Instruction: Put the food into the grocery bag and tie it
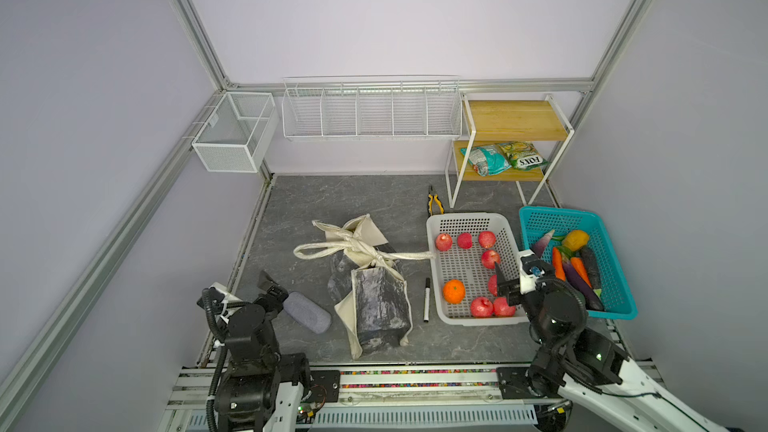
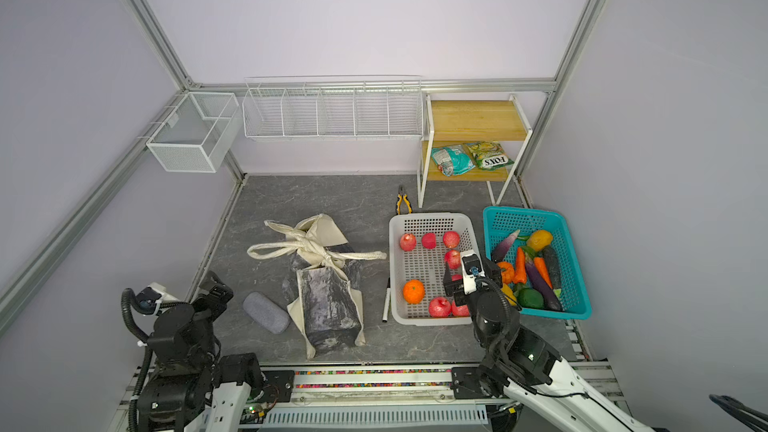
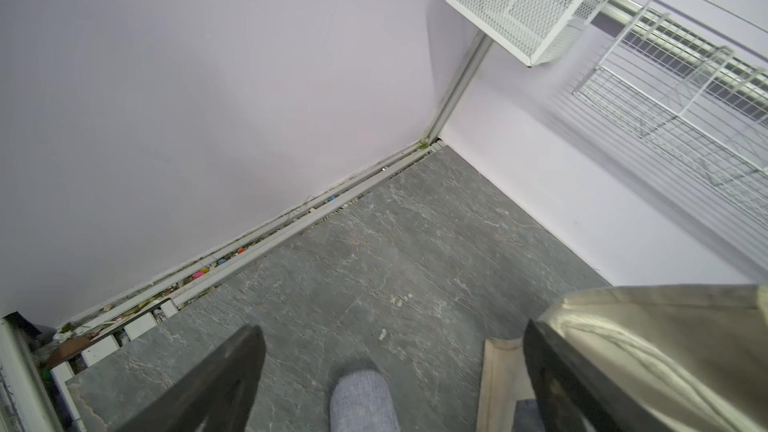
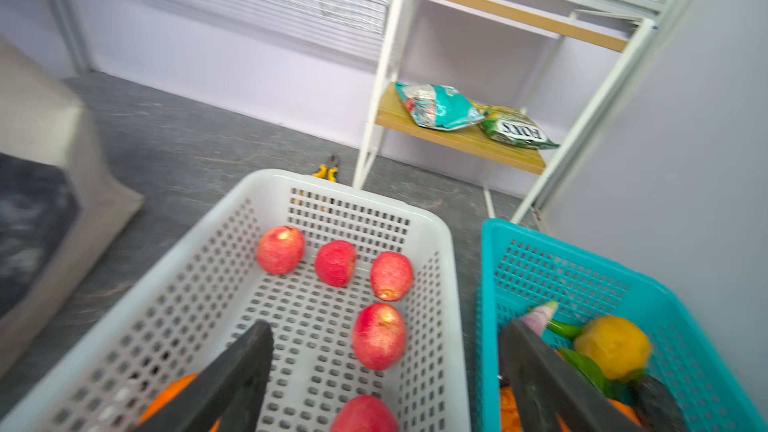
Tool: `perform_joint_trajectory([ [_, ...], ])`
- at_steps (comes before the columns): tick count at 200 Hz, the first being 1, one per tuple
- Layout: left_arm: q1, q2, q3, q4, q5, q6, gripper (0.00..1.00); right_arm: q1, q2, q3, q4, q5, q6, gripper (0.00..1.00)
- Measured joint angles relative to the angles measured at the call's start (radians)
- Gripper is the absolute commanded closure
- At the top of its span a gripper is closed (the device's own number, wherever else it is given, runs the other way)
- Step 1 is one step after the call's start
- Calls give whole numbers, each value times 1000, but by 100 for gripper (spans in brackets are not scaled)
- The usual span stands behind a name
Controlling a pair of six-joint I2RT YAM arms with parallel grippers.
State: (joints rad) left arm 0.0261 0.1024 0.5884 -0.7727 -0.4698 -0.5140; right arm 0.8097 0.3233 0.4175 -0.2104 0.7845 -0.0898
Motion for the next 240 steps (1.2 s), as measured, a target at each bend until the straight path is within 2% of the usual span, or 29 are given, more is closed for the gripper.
perform_joint_trajectory([
  [26,0,-51,-92,80,-80,38,1,-172,81,-37,74,-31,18,11],
  [70,0,-10,-173,200,-158,33,0,-412,269,-121,248,-134,68,11],
  [114,0,25,-343,412,-151,31,0,-587,457,-169,478,-230,114,11],
  [146,0,82,-456,632,-137,70,1,-661,694,-170,707,-270,139,11],
  [182,0,308,-562,968,-111,137,1,-668,944,-113,940,-296,123,11],
  [240,0,895,-569,1506,-29,245,1,-691,1122,-125,1263,-351,56,11],
])
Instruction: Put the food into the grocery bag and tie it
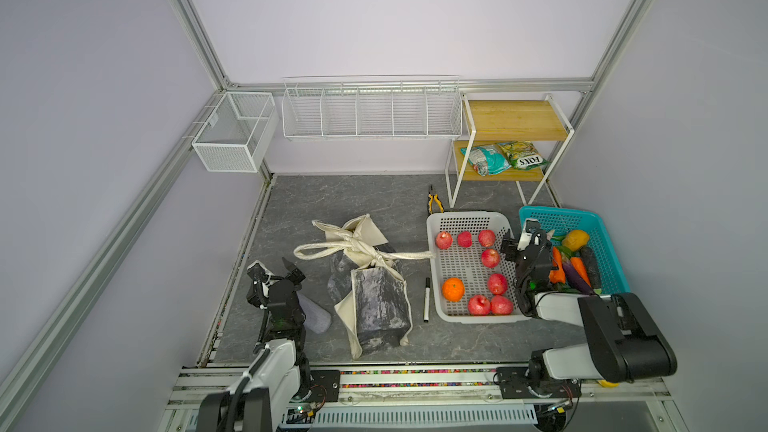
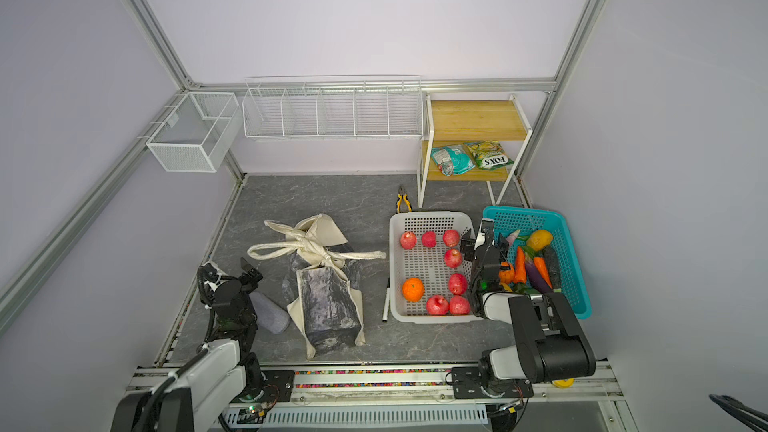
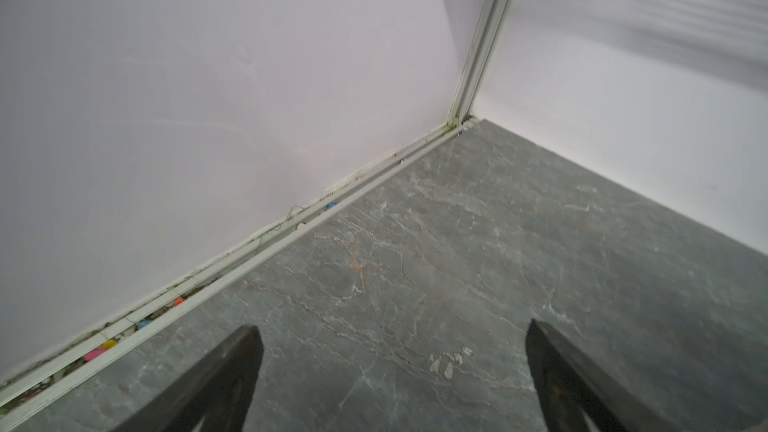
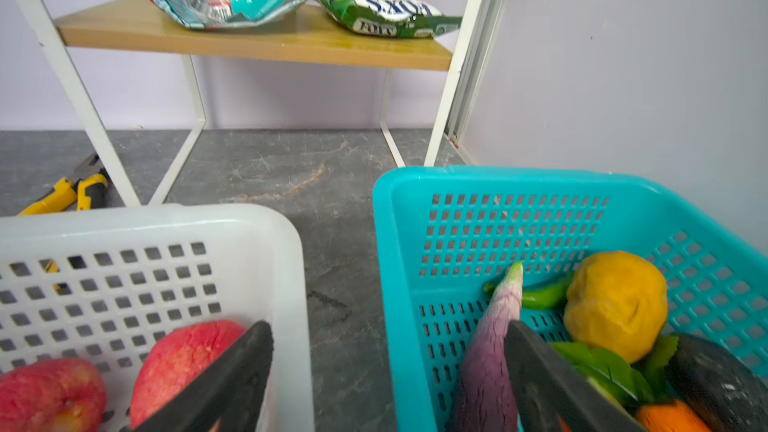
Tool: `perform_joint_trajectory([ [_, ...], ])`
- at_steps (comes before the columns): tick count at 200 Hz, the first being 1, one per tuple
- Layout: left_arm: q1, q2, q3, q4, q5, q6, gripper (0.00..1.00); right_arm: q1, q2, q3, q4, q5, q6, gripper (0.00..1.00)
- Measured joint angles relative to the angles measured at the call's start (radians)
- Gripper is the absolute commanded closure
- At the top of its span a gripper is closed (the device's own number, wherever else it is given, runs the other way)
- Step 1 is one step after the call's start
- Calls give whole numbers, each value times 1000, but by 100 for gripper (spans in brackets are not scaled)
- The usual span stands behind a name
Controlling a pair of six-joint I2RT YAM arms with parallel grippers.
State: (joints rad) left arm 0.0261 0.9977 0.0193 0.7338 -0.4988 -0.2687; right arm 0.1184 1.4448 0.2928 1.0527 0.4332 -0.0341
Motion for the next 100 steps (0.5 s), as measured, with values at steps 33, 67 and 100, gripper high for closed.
perform_joint_trajectory([
  [33,0,196,27,171,113,36,0,-14,60,12,82,-35,-18,10],
  [67,0,288,81,298,175,70,1,-65,60,42,35,-150,-15,8],
  [100,0,515,85,491,225,103,0,-86,60,66,-10,-212,-14,11],
])
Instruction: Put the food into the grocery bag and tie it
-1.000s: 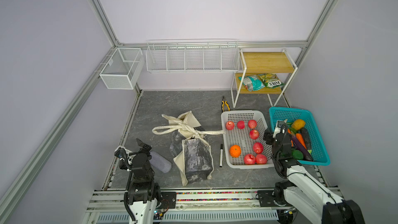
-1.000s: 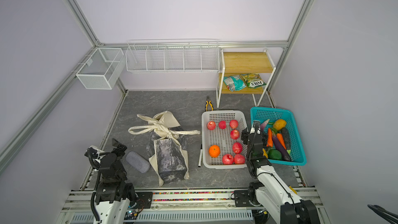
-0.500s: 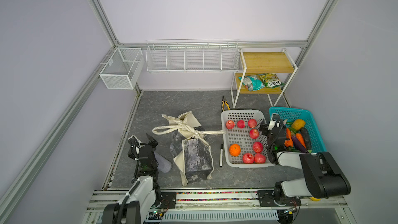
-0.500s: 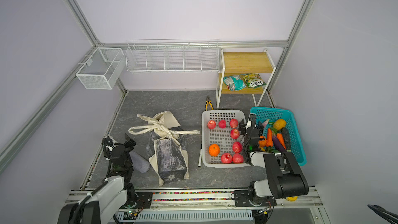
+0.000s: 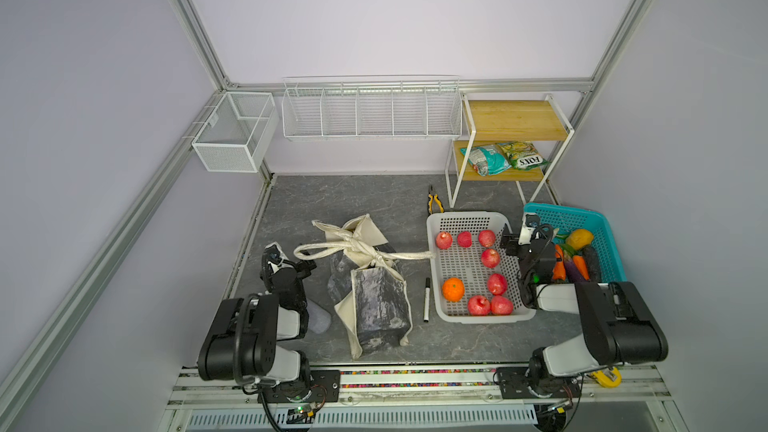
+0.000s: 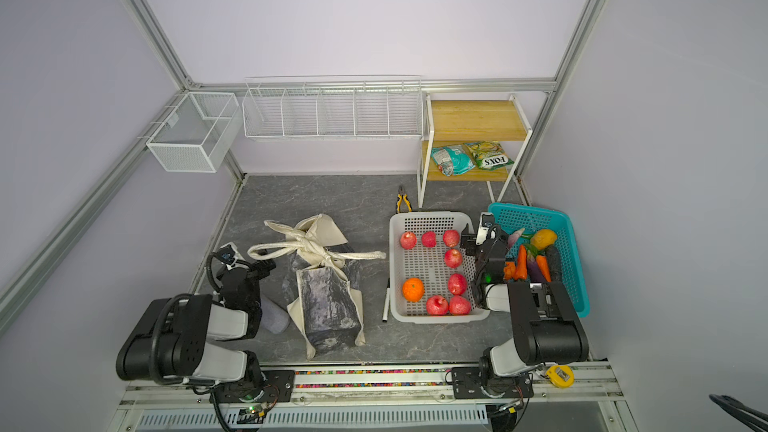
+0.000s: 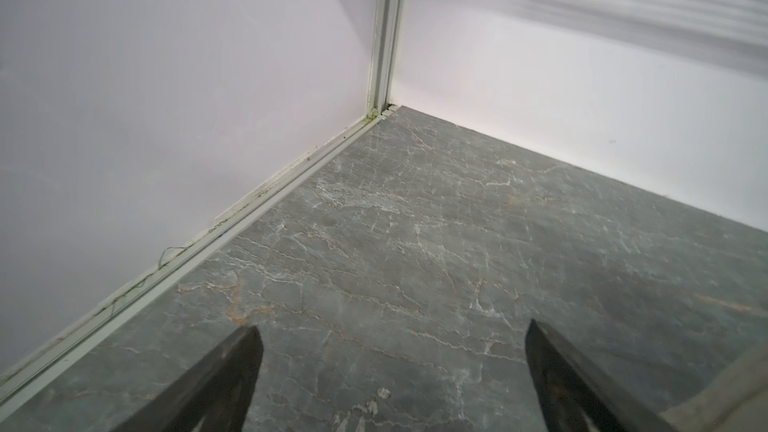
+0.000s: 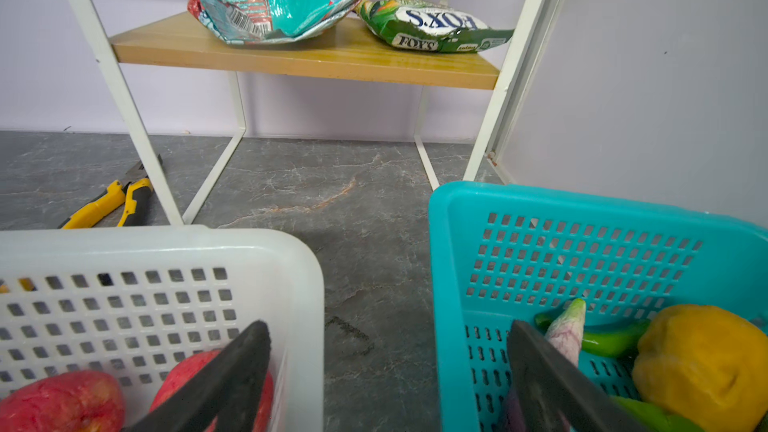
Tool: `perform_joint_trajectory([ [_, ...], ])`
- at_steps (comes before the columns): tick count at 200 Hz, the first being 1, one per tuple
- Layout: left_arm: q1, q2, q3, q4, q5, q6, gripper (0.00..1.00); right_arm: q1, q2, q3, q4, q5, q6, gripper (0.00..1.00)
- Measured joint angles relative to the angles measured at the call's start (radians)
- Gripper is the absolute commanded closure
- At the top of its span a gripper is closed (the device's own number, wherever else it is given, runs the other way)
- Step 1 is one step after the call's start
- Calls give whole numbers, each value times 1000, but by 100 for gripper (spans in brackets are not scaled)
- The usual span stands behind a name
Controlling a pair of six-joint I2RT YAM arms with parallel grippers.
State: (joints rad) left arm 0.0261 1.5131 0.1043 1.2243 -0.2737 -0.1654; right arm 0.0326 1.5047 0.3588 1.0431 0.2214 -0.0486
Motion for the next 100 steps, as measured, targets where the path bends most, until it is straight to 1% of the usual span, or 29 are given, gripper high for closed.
perform_joint_trajectory([
  [12,0,40,2,22,23,12,0,-3,0,4,-9,-7,1,11],
  [37,0,55,53,10,38,23,0,-5,0,22,-39,-1,17,11],
  [69,-3,34,154,-69,46,34,0,-5,0,24,-45,2,23,11],
  [88,-26,32,220,-165,34,51,1,-5,0,24,-46,2,25,11],
  [100,-42,32,246,-196,29,61,1,-5,0,25,-47,2,26,11],
])
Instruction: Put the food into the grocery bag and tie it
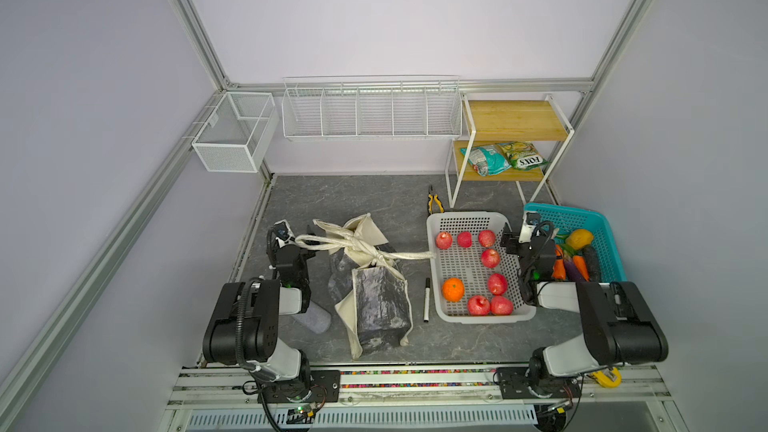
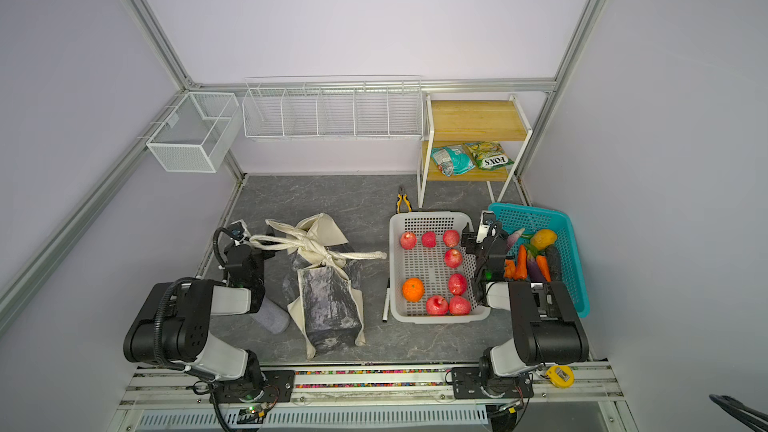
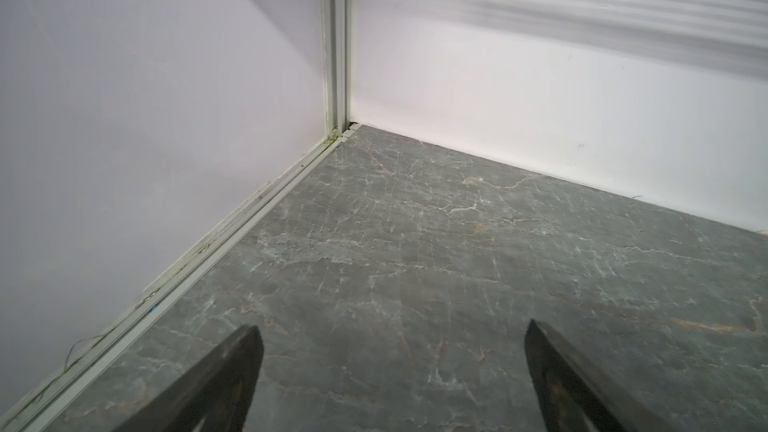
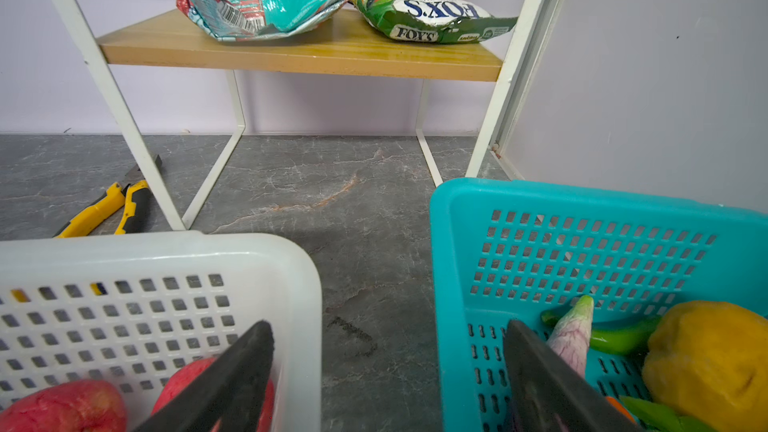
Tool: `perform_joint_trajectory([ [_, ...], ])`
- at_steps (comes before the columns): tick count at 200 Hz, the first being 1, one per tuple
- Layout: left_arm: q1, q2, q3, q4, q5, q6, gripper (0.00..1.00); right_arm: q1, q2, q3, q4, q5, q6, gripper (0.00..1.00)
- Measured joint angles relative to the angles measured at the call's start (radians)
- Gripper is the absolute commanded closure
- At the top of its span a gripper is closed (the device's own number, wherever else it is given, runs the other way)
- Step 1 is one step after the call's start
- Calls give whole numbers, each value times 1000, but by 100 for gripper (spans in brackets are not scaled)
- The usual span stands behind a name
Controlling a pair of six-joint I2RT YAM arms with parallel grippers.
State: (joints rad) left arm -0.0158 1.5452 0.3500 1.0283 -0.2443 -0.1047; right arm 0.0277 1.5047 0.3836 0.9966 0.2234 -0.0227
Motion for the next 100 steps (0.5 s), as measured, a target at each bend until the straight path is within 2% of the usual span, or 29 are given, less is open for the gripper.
perform_joint_trajectory([
  [100,-8,0,8,-70,-21,14,1,1,0,2,-5,8,0,11],
])
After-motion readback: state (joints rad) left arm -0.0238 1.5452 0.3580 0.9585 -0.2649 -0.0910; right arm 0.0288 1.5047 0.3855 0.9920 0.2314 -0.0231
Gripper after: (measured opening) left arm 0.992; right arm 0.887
